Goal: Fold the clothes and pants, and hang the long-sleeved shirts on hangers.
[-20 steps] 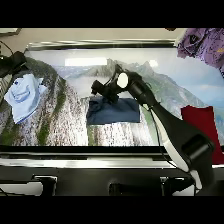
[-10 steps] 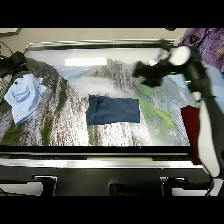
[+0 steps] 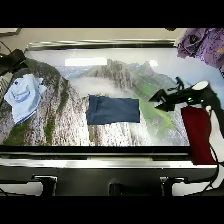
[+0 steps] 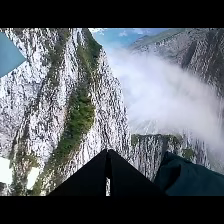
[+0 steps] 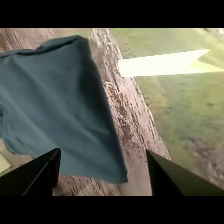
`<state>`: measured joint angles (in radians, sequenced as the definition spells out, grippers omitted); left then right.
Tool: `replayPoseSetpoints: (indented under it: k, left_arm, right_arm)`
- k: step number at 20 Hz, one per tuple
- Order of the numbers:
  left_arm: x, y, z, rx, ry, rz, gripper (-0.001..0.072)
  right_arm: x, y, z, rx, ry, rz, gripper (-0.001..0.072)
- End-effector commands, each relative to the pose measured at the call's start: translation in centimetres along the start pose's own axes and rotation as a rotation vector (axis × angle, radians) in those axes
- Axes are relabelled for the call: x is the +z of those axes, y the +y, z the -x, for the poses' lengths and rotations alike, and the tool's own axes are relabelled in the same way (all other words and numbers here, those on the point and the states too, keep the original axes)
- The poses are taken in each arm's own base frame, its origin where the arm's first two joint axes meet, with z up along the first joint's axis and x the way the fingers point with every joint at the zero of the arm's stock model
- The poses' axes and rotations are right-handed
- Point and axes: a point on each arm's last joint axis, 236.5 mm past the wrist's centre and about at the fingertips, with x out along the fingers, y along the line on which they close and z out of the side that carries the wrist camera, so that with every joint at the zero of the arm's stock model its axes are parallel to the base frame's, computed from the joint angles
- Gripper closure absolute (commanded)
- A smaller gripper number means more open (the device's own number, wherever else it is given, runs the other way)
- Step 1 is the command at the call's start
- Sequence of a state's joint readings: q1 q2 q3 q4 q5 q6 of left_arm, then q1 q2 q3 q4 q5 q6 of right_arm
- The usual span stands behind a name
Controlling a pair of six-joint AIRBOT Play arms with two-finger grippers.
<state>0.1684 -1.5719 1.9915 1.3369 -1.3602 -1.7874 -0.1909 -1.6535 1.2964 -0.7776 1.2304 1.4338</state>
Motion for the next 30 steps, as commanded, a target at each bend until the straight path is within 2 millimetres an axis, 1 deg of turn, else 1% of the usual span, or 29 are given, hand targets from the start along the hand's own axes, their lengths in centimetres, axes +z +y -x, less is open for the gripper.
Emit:
replayPoseSetpoints:
  k: [1,4,5,7,9,11,12,13,14,16,18,20,22,25,27,30]
  left_arm:
    - [0.3,0.0,0.0,-0.002,-0.014,0.0,0.0691]
    - [0.3,0.0,-0.2,-0.002,-0.011,0.001,0.0691]
    - [0.3,0.0,-0.3,-0.002,-0.009,0.002,0.0691]
    - [0.2,0.1,-0.6,0.0,-0.004,0.003,0.0691]
    - [0.2,0.1,-0.7,0.0,-0.001,0.003,0.0691]
    - [0.2,0.2,-0.7,0.001,0.0,0.004,0.0691]
    - [0.2,0.2,-0.7,0.001,0.0,0.004,0.0691]
    - [0.2,0.2,-0.7,0.001,0.0,0.004,0.0691]
    - [0.2,0.2,-0.7,0.001,0.0,0.004,0.0691]
    - [0.2,0.2,-0.7,0.001,0.0,0.004,0.0691]
    - [0.2,0.2,-0.7,0.0,0.0,0.004,0.0691]
    - [0.1,0.2,-0.7,0.0,0.0,0.004,0.0691]
    - [0.1,0.2,-0.7,0.001,0.002,0.004,0.0691]
    - [0.0,0.2,-0.7,0.002,0.008,0.003,0.0691]
    - [-0.1,0.2,-0.7,0.002,0.009,0.004,0.0691]
    - [-0.5,0.3,-0.7,0.006,0.028,0.004,0.0691]
  right_arm:
    - [-0.8,-0.6,-4.6,0.062,0.034,-0.008,0.0141]
    - [-1.2,-0.2,-7.4,0.048,0.041,0.001,0.015]
    - [-1.4,0.0,-8.0,0.042,0.043,0.005,0.0181]
    - [-1.8,0.6,-9.1,0.035,0.05,0.007,0.0183]
    - [-2.5,1.3,-9.9,0.03,0.063,0.012,0.0213]
    - [-3.1,1.9,-10.4,0.03,0.079,0.025,0.0428]
    - [-3.4,2.3,-10.3,0.039,0.085,0.027,0.0615]
    - [-3.1,3.1,-9.9,0.055,0.073,0.03,0.0681]
    - [-2.5,3.9,-9.1,0.063,0.05,0.048,0.0681]
    - [-0.1,5.4,-6.2,0.061,-0.024,0.07,0.0682]
    - [2.9,6.3,-2.5,0.045,-0.111,0.066,0.0682]
    - [5.7,6.4,1.7,0.031,-0.188,0.046,0.0682]
    - [8.0,5.9,5.7,0.027,-0.26,0.016,0.0682]
    - [10.1,4.2,11.2,0.002,-0.368,-0.032,0.0682]
    - [10.8,2.0,14.7,-0.044,-0.442,-0.089,0.0682]
    - [11.0,-1.2,19.9,-0.114,-0.548,-0.167,0.0682]
